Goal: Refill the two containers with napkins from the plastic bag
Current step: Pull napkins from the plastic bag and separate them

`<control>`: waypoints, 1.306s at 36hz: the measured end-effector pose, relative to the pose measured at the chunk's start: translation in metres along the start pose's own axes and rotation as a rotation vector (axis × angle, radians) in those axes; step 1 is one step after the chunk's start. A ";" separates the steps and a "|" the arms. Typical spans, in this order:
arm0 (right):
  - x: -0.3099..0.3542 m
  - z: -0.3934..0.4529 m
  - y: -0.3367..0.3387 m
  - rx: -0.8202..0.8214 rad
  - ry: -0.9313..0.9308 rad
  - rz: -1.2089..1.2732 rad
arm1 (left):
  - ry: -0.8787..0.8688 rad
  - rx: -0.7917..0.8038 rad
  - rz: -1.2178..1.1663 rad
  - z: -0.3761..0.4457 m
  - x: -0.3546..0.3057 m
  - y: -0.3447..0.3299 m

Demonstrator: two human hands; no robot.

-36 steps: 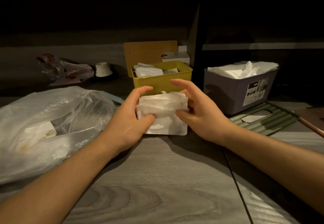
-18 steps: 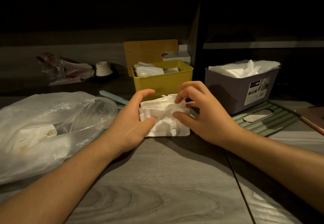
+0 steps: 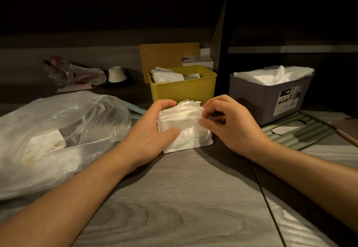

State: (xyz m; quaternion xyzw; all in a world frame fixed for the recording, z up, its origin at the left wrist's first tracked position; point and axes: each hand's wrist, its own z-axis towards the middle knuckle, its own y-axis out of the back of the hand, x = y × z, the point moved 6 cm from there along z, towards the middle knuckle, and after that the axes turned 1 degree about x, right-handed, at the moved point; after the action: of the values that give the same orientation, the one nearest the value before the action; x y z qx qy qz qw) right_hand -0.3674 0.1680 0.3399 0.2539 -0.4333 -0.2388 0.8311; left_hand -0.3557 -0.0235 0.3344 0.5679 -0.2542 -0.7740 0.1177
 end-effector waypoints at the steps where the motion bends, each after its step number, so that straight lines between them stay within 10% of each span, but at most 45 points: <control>1: 0.001 0.001 0.001 -0.015 0.008 0.001 | -0.006 0.001 -0.001 0.000 0.000 0.000; 31: 0.017 -0.001 -0.016 0.395 -0.025 0.233 | -0.051 -0.012 -0.019 0.001 -0.004 0.001; 40: 0.006 0.002 -0.019 0.119 -0.465 1.074 | 0.124 -0.134 -0.401 0.000 0.000 0.001; 47: 0.008 0.004 -0.019 0.046 -0.495 1.068 | 0.208 -0.012 -0.592 -0.002 -0.005 -0.013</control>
State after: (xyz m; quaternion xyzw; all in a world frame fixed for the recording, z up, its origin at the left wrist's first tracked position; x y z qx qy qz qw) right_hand -0.3698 0.1478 0.3343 -0.0450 -0.6875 0.1701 0.7046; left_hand -0.3511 -0.0108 0.3309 0.6926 -0.0597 -0.7139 -0.0841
